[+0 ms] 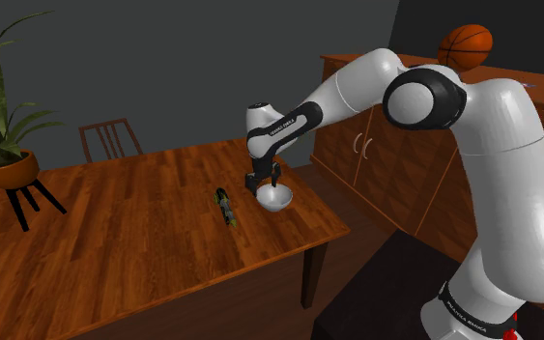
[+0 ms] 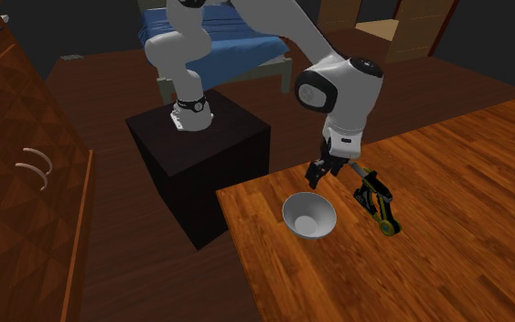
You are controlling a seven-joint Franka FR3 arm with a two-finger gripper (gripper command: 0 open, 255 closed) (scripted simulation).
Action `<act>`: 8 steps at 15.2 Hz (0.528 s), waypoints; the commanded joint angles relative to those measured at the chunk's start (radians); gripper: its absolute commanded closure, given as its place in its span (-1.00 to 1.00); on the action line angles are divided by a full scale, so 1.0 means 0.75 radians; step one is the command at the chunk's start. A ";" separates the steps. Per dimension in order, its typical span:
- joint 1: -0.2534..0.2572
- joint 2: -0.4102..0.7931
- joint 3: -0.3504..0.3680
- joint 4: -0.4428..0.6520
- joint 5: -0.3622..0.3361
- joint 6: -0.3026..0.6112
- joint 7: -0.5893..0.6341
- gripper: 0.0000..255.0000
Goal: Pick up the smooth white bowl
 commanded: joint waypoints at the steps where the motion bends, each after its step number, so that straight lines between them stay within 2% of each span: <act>1: 0.010 0.118 -0.007 0.146 -0.008 -0.023 0.009 -1.00; 8: 0.014 0.202 -0.013 0.165 -0.015 0.043 0.016 -1.00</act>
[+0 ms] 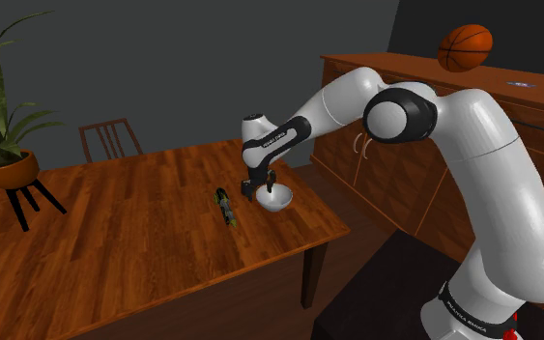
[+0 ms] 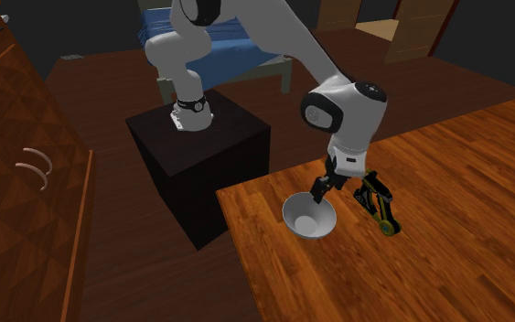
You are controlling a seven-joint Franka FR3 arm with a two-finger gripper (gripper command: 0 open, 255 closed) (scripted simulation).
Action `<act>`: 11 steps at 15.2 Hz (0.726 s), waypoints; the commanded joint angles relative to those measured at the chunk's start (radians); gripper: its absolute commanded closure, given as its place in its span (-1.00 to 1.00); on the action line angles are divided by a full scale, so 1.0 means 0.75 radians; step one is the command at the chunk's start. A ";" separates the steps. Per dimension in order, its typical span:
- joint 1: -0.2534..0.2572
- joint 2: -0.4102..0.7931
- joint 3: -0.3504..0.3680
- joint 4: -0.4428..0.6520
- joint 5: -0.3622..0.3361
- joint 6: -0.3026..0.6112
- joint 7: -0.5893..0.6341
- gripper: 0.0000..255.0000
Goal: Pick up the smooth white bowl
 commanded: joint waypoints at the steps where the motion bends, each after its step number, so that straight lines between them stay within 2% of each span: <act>1: 0.002 0.033 -0.002 0.006 -0.003 0.028 0.003 -1.00; 3: 0.002 0.033 -0.002 0.006 -0.003 0.028 0.003 -1.00; 4: 0.003 0.032 -0.001 0.005 -0.003 0.028 0.005 1.00; 11: 0.003 0.032 -0.002 0.006 -0.003 0.027 0.004 1.00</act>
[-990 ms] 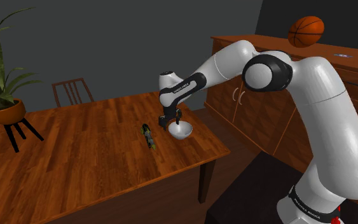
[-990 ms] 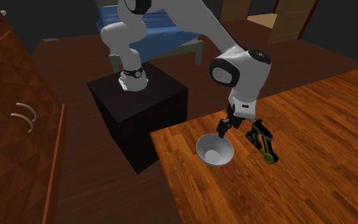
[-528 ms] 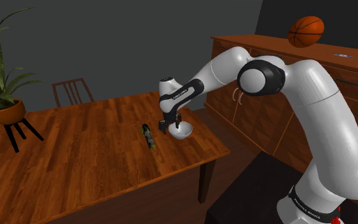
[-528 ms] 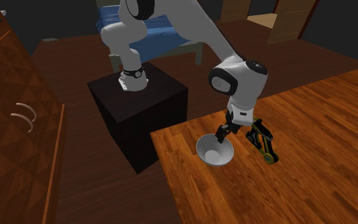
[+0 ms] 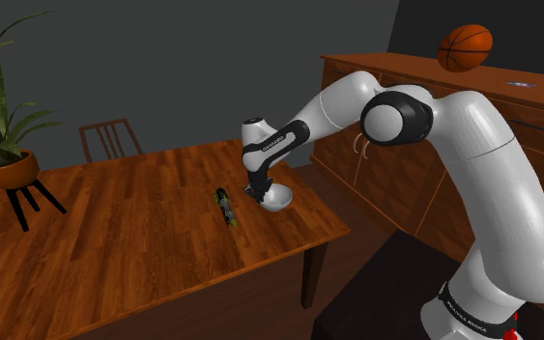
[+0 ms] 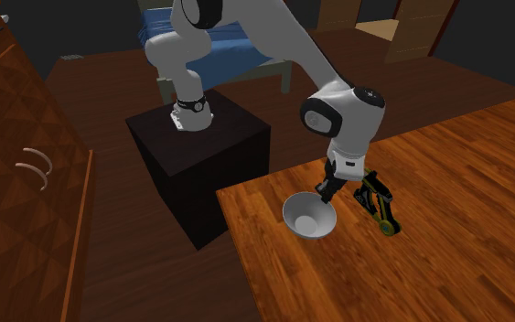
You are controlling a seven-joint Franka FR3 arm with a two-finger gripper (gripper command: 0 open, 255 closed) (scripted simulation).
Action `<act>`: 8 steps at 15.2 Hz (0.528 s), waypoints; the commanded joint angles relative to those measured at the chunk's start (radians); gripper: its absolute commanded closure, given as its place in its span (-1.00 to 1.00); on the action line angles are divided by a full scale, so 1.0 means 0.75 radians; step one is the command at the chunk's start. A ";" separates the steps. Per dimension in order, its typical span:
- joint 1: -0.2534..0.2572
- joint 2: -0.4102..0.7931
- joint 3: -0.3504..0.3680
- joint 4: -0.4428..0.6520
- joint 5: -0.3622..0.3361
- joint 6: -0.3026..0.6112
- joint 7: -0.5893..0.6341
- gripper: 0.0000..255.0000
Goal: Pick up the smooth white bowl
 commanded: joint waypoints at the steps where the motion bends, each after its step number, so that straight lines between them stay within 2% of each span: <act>1: 0.000 0.000 0.000 0.000 0.000 0.000 0.000 1.00; 8: -0.004 -0.068 0.004 -0.002 0.005 -0.066 -0.007 1.00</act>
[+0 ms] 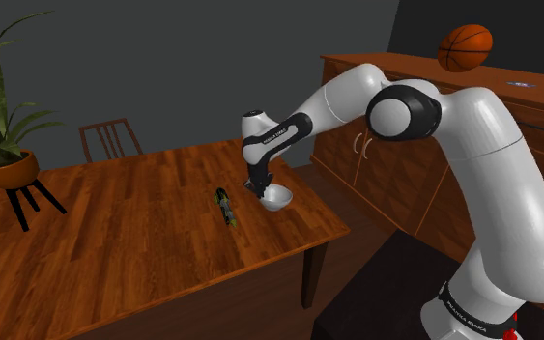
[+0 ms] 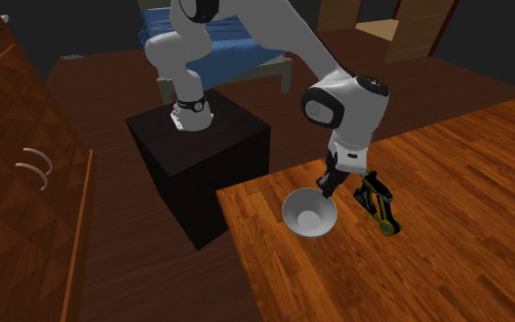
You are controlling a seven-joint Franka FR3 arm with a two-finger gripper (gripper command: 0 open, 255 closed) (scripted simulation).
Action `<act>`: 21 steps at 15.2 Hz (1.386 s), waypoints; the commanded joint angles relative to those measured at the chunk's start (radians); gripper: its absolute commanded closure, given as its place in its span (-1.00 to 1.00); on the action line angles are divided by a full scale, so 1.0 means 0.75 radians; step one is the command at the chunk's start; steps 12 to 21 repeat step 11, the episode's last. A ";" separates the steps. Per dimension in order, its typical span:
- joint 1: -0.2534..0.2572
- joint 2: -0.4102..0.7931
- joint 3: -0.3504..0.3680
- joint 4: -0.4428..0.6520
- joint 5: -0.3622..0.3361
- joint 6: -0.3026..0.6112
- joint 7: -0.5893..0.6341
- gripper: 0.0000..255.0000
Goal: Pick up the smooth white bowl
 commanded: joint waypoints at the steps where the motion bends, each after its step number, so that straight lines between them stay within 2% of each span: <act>1: 0.000 -0.017 0.001 0.012 0.002 -0.029 -0.002 1.00; 9: -0.002 -0.097 0.006 0.030 0.009 -0.127 -0.010 1.00; 21: -0.002 -0.099 0.006 0.031 0.010 -0.129 -0.010 1.00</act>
